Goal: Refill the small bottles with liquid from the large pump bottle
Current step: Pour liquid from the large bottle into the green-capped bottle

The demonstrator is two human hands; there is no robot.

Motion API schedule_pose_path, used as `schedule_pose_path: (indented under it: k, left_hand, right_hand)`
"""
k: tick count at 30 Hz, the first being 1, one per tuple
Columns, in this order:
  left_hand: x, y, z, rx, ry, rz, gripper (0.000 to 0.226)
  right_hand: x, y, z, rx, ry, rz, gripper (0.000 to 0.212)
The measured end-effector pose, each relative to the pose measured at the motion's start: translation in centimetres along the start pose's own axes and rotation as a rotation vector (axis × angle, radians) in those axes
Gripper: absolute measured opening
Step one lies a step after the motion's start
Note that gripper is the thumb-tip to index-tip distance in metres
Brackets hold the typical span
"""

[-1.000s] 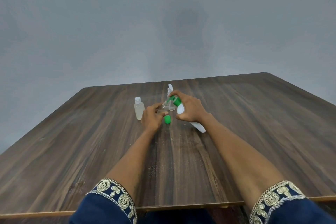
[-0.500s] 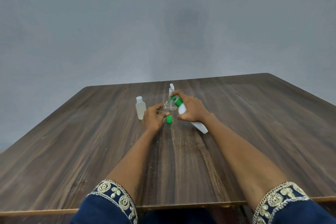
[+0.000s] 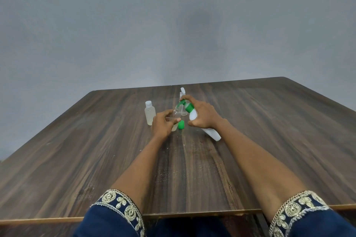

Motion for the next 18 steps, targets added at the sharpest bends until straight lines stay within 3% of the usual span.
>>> schedule_pose_path:
  k: [18]
  left_hand:
    - [-0.3, 0.17, -0.31, -0.011, 0.01, 0.006, 0.047]
  right_hand:
    - [0.25, 0.19, 0.19, 0.004, -0.029, -0.042, 0.073]
Point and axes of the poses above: each hand's wrist, its own y-axis away from the middle knuckle, its own x-axis out of the palm, z = x × y, the point moved 2 cm from there along -y, towards the middle knuckle, and after that the axes turned 13 degrees about -x, right-handed, at the moved point
